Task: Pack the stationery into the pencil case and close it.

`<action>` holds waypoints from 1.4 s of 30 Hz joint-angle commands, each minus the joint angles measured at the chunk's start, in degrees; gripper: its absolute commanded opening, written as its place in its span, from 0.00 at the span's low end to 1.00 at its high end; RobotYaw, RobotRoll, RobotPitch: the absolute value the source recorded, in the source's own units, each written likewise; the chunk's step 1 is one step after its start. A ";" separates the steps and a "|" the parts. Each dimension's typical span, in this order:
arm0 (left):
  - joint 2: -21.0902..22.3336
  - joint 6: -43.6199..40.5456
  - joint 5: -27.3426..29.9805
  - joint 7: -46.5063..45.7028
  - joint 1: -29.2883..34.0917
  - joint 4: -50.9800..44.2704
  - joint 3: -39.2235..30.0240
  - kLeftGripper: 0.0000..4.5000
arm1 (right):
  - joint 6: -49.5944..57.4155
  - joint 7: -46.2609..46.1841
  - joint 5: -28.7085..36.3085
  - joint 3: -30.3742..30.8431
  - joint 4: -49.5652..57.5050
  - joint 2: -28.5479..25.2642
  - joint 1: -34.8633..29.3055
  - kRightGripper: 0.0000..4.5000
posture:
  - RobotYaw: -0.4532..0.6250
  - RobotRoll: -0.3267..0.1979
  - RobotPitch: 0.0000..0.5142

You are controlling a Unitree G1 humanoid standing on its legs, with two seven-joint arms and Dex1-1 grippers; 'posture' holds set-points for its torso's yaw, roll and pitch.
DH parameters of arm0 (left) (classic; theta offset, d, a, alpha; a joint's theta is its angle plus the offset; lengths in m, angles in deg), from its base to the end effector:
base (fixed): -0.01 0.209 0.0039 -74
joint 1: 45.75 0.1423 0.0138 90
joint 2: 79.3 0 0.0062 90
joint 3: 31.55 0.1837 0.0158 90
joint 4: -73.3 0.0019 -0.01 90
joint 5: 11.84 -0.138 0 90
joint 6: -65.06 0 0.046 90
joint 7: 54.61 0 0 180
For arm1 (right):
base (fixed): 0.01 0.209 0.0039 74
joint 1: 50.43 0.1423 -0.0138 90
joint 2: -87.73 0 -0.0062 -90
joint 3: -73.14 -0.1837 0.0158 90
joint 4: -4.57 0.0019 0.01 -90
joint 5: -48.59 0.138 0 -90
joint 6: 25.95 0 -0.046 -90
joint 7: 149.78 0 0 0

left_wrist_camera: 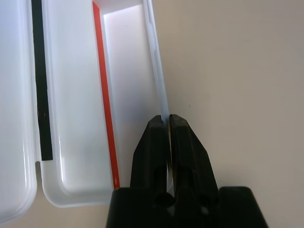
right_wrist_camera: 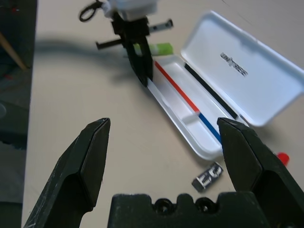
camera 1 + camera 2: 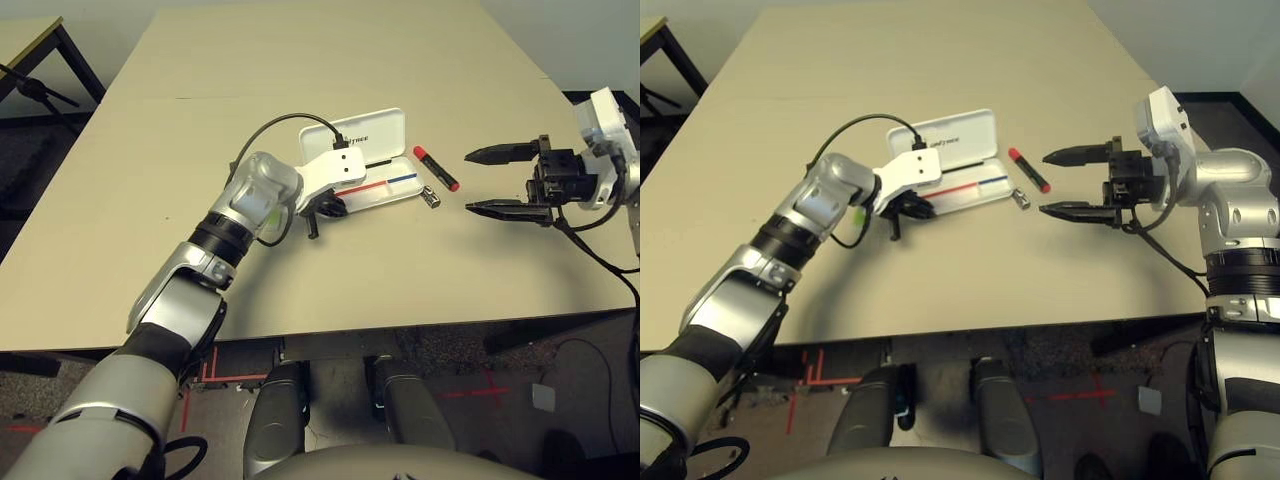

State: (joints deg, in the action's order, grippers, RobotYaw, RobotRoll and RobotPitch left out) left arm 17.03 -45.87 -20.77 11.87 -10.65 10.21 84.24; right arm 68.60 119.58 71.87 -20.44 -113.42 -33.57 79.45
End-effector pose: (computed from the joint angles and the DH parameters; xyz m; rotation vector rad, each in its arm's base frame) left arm 0.3425 0.1232 0.1885 0.8136 0.3996 -1.2386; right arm 0.2930 -0.3134 0.2173 -0.4007 0.0257 1.2689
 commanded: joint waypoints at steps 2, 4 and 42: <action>2.73 2.67 1.26 2.92 2.97 -5.79 -0.33 0.00 | -0.43 -0.06 -0.12 -2.04 -3.48 -1.40 0.86 1.00 | 0.33 0.62 0.27; 4.23 3.01 1.81 4.19 4.55 -8.78 -0.49 0.00 | -1.33 -0.04 -0.80 -2.38 -6.25 -2.09 0.59 1.00 | 0.33 0.62 0.27; 12.88 3.41 3.94 9.21 20.15 -27.16 0.67 0.00 | 15.30 -33.71 -16.17 1.91 -8.02 3.39 4.61 1.00 | 0.35 0.62 0.24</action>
State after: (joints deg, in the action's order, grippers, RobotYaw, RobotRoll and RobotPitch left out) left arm 29.63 -43.27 -17.41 20.75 9.14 -16.10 84.30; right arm 82.77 87.56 56.92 -19.51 -120.58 -30.43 82.71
